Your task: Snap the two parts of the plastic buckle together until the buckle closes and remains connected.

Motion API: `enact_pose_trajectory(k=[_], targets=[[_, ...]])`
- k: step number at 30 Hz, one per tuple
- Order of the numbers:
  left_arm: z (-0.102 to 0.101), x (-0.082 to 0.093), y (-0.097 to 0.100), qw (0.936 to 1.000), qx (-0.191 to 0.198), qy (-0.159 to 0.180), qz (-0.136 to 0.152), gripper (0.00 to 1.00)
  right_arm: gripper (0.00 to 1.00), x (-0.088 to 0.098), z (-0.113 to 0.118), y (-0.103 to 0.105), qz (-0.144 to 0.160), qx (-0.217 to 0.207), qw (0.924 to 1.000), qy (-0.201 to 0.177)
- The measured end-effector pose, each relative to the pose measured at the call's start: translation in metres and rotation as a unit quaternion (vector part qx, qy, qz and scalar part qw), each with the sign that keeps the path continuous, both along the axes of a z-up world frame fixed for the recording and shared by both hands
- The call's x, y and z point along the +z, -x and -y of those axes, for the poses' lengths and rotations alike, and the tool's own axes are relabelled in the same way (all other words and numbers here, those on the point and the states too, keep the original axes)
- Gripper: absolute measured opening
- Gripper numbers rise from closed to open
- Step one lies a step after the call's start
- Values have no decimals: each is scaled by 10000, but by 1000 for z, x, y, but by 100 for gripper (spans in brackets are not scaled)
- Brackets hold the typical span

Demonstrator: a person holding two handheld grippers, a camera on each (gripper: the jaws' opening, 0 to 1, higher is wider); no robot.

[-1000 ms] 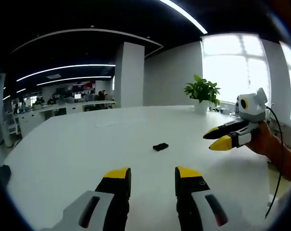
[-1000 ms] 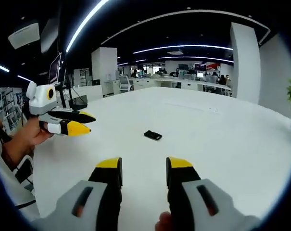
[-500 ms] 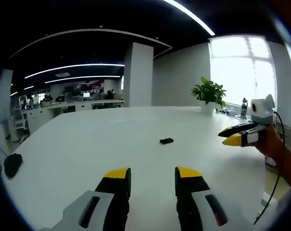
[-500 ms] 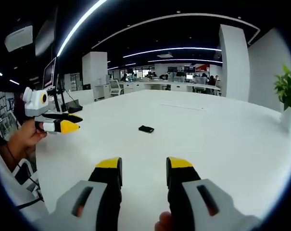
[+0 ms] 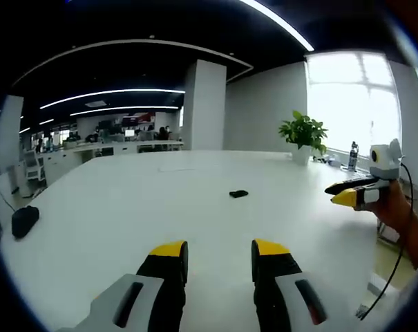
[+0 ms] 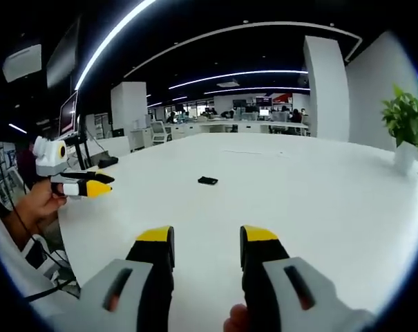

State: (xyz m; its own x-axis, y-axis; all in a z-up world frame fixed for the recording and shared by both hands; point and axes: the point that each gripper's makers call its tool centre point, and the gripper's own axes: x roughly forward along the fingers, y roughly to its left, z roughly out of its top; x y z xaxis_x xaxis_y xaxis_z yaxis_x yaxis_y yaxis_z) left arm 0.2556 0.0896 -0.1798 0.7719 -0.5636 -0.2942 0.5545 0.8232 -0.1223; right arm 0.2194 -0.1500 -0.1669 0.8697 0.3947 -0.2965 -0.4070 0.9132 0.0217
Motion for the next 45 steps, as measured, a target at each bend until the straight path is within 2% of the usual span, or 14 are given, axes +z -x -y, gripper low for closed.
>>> enact_pose_trajectory(k=[7,15,23,45], targets=[[-5,1,10,9998,65,-125,125,36,37,-3,2,13,20,-74,10000,45],[-12,4,18,9997,162,-96,169,36,37,3,1,19,125,-116,9999,28],[-10,11,13,9992,232,-173,277,36,37,1,6,12,78,-190,9998,50],[-15,7,8,9986,408,-151,285,38,38,-4,2,9,41,-156,9997,200]])
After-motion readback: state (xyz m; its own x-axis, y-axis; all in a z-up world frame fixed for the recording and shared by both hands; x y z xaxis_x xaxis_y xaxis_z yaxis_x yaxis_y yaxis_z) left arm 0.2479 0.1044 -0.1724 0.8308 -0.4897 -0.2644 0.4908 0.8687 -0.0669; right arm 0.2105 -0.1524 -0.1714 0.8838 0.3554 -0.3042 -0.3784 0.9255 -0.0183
